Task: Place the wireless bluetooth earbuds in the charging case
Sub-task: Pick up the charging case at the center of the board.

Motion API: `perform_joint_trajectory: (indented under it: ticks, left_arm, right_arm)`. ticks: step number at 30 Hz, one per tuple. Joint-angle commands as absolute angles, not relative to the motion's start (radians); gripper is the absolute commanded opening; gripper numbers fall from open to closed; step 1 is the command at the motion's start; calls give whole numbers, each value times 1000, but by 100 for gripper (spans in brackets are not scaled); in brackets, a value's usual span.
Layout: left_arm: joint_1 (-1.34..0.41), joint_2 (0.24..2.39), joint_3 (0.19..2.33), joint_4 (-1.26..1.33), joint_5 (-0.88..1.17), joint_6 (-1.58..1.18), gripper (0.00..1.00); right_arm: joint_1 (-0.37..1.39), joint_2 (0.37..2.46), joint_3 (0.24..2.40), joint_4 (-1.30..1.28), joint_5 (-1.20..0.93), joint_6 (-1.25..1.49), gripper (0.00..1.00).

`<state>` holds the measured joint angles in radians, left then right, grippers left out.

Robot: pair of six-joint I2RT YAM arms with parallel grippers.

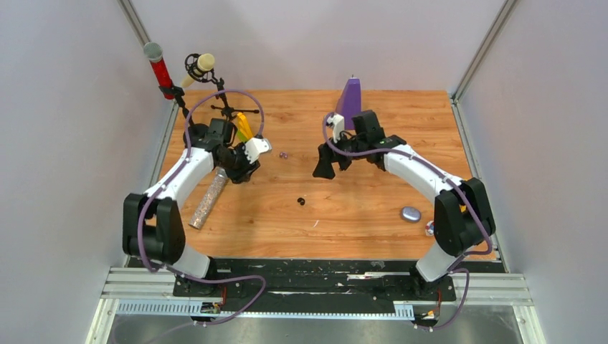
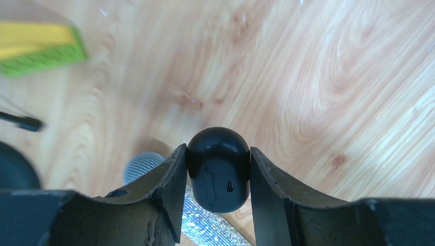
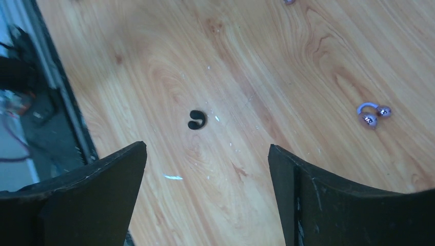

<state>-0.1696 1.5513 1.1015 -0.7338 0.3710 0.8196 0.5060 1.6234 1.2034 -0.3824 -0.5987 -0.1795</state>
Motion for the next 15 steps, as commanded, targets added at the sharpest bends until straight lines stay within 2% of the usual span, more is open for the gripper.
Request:
perform_joint_trajectory:
  ticks: [1, 7, 15]
  left_arm:
    - [-270, 1396, 1143, -669, 406, 717, 39]
    - [-456, 1283, 1118, -539, 284, 632, 40]
    - [-651, 1241, 1131, -487, 208, 558, 40]
  right_arm:
    - [422, 1688, 1286, -343, -858, 113, 90]
    - [410, 1683, 1260, -237, -976, 295, 91]
    - [417, 1640, 1153, -20, -1041, 489, 87]
